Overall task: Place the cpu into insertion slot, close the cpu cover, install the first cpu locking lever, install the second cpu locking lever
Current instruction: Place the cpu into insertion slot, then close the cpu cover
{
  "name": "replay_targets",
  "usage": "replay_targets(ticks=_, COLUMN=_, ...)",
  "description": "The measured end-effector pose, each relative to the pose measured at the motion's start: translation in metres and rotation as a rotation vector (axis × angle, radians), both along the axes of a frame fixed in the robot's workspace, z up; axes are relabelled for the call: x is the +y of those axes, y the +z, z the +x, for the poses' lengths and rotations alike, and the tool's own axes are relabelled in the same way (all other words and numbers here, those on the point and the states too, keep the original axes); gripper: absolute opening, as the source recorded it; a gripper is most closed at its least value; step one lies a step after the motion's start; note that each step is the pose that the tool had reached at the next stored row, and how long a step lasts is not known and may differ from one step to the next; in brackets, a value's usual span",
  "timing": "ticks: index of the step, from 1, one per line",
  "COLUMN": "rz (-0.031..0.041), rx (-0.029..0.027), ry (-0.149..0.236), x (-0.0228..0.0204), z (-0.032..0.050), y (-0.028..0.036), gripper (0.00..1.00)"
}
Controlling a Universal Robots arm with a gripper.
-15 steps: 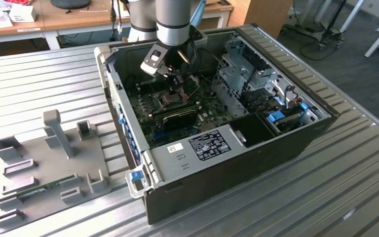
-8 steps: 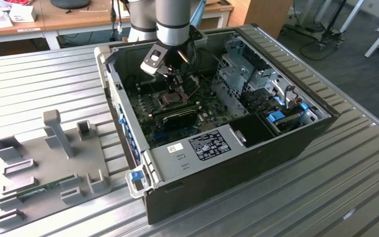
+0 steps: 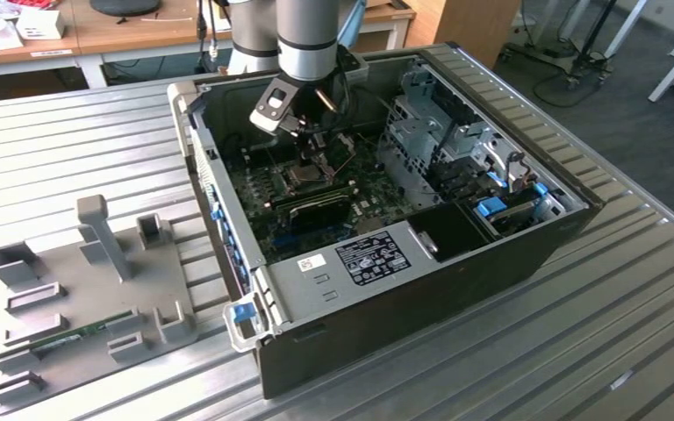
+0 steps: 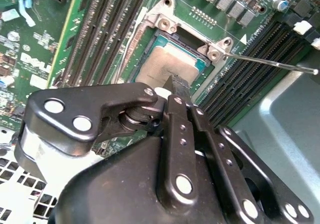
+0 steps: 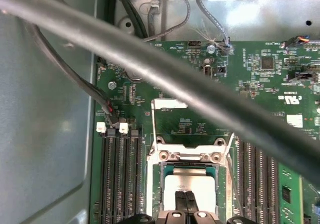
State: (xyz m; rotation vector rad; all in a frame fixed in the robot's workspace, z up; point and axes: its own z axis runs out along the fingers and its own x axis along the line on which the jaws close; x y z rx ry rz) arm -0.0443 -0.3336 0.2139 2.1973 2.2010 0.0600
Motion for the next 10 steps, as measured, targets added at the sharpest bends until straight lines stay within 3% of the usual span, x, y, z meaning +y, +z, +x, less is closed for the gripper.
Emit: replay_targets(ticks=10, rz=-0.0007, rx=0.0000, ry=0.000, x=0.0000, z=0.0000, y=0.0000, gripper=0.10)
